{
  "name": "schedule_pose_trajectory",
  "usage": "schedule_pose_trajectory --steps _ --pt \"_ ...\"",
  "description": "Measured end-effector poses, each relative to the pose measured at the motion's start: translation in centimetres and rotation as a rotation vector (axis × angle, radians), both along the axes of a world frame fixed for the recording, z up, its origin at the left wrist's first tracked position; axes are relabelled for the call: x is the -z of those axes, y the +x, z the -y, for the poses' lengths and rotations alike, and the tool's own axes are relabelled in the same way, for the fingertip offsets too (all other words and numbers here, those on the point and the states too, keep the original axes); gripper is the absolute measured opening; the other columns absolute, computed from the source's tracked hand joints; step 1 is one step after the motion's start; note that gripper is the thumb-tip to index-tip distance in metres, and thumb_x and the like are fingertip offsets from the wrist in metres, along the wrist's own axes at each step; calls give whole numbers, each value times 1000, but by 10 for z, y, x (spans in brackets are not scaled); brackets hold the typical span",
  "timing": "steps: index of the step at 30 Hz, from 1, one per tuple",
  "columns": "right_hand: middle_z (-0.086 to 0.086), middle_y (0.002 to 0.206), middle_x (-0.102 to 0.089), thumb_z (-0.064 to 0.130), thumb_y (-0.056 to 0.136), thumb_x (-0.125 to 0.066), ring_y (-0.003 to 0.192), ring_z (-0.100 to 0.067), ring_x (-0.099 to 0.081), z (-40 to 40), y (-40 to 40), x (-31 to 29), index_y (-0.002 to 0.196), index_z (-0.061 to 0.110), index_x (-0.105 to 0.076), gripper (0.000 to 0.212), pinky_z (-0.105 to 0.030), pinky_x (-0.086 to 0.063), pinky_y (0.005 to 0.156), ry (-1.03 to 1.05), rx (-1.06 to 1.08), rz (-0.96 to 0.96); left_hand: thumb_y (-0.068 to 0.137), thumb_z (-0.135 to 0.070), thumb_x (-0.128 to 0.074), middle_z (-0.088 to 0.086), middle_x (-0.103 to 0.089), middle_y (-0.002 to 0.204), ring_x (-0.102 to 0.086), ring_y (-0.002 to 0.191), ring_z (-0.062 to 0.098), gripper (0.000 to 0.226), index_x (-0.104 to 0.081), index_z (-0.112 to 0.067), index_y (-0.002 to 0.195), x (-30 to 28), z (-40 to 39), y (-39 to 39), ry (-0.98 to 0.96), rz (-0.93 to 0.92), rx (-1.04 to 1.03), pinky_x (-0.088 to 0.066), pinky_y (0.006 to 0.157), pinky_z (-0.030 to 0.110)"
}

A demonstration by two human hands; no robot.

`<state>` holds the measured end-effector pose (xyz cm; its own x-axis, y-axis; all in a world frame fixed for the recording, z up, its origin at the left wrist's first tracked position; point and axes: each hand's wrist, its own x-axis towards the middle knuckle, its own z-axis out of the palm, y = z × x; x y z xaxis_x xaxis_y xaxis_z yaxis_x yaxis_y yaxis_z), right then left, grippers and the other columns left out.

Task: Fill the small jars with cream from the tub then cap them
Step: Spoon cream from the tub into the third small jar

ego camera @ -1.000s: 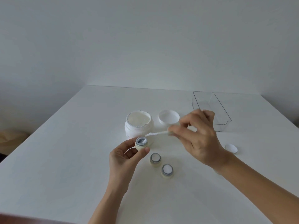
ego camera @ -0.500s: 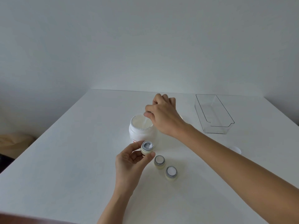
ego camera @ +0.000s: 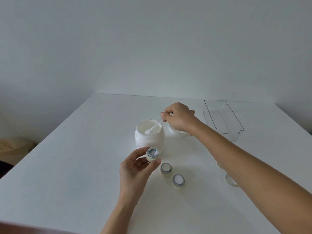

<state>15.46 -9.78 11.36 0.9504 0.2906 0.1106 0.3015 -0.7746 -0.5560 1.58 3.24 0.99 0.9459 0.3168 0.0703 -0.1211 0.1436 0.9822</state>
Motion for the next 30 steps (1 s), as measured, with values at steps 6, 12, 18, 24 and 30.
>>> schedule_pose_trajectory --steps 6,12,18,24,30 --pt "16 78 -62 27 96 -50 100 -18 -56 15 1 6 91 -2 -69 35 -45 -34 105 227 111 -185 72 2 -83 1 -80 92 -75 78 13 34 -75 -18 98 1 -1 0 -11 4 2 -55 70 15" --pt "21 79 -56 27 96 -53 100 -10 -48 28 -8 -2 83 12 -68 25 -27 -31 86 430 88 -302 72 2 -83 1 -80 92 -76 81 13 33 -75 -18 98 1 -2 0 -33 3 10 -55 70 15" --pt "22 80 -63 32 95 -53 99 -14 -58 34 -40 6 78 15 -70 29 -36 -40 95 338 54 -230 73 2 -82 2 -80 92 -76 81 12 32 -76 -17 97 0 -2 0 -67 11 16 -55 69 14" --pt "10 71 -57 35 96 -51 98 -20 -52 30 -61 19 74 15 -68 35 -33 -26 83 133 82 -65 73 3 -82 3 -80 92 -75 80 12 33 -77 -20 96 0 -1 -1 -68 13 22 -55 69 15" --pt "-4 106 -53 35 97 -49 107 -23 -46 33 -63 22 81 13 -69 34 -31 -20 82 14 115 83 71 5 -82 6 -80 92 -75 80 13 34 -76 -16 98 -1 0 -1 -72 18 26 -55 68 15"
